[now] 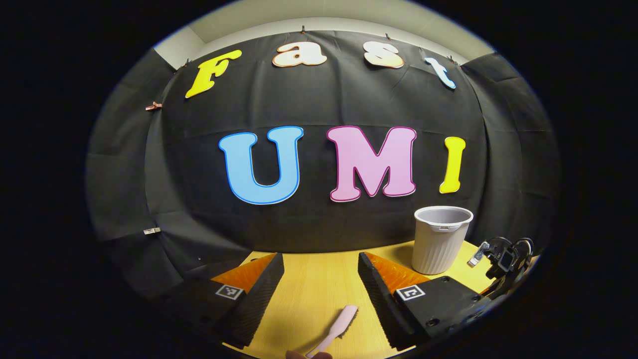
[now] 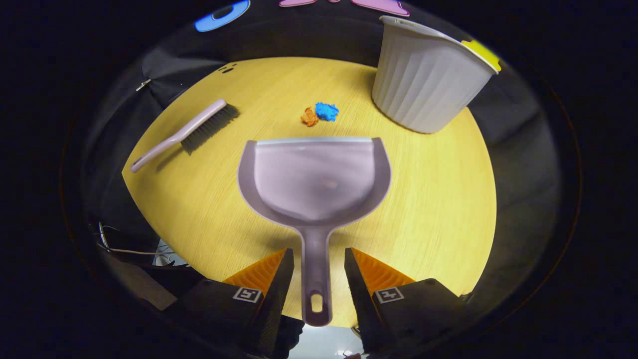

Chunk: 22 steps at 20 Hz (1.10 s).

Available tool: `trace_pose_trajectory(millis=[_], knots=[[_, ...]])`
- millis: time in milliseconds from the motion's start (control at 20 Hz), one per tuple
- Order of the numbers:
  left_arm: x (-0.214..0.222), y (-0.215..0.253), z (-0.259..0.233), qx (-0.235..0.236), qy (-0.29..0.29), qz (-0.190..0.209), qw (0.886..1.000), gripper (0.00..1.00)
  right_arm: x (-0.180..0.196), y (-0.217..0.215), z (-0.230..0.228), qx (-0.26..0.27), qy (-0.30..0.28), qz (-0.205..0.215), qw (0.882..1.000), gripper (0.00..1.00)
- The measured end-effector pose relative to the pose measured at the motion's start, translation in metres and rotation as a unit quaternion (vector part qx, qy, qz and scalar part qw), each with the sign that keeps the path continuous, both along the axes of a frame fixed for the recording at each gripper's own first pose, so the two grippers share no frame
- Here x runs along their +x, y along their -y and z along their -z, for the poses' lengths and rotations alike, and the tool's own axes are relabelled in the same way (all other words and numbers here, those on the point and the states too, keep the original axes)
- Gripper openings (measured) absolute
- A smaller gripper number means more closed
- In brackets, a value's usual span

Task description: Pick up the small broom and dustpan from the desktop, sweep the trash into the dustpan with the broom, and then empty the trash into the garbage bin.

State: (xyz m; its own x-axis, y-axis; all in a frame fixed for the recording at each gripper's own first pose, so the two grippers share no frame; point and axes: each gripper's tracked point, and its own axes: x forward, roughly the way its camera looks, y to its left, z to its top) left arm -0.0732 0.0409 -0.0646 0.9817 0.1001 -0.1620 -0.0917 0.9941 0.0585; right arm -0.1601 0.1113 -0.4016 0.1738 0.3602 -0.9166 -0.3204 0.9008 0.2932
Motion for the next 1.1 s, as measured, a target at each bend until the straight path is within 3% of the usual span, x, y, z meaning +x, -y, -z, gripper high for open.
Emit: trace_pose_trajectory(millis=[100,250,500,550,600,800,900,1000,1050,1100], knots=[[-0.003,-0.002,0.003,0.001,-0.003,-0.002,1.0,0.95,0.004,-0.006,0.012,-0.007,-0.01,-0.006,1.0,0.66],[-0.007,-0.008,0.007,0.01,-0.007,-0.006,1.0,0.95,0.008,-0.018,0.023,-0.011,-0.027,-0.015,0.999,0.44],[-0.012,-0.017,0.013,0.011,-0.017,-0.015,1.0,0.97,0.004,-0.018,0.04,-0.034,-0.047,-0.03,0.998,0.51],[-0.014,-0.018,0.017,0.011,-0.021,-0.015,1.0,0.97,0.008,-0.019,0.042,-0.027,-0.043,-0.024,0.998,0.39],[-0.015,-0.02,0.022,0.012,-0.026,-0.015,0.999,0.97,0.007,-0.02,0.04,-0.017,-0.049,-0.018,0.998,0.34],[-0.012,-0.02,0.038,0.003,-0.044,-0.011,0.999,0.97,0.006,-0.021,0.04,-0.012,-0.047,-0.02,0.999,0.38],[-0.009,-0.018,0.052,0.004,-0.057,0.002,0.998,0.97,0.009,-0.02,0.039,-0.007,-0.037,-0.023,0.999,0.38],[-0.008,-0.008,0.078,-0.001,-0.091,0.038,0.995,0.97,0.015,-0.021,0.028,0.007,-0.02,-0.006,1.0,0.37],[-0.01,-0.002,0.103,-0.002,-0.128,0.062,0.99,0.97,0.016,-0.024,0.022,0.022,-0.015,0.003,1.0,0.37],[-0.013,0.003,0.132,-0.001,-0.17,0.086,0.982,0.98,0.012,-0.016,0.001,0.032,0.004,0.007,0.999,0.31]])
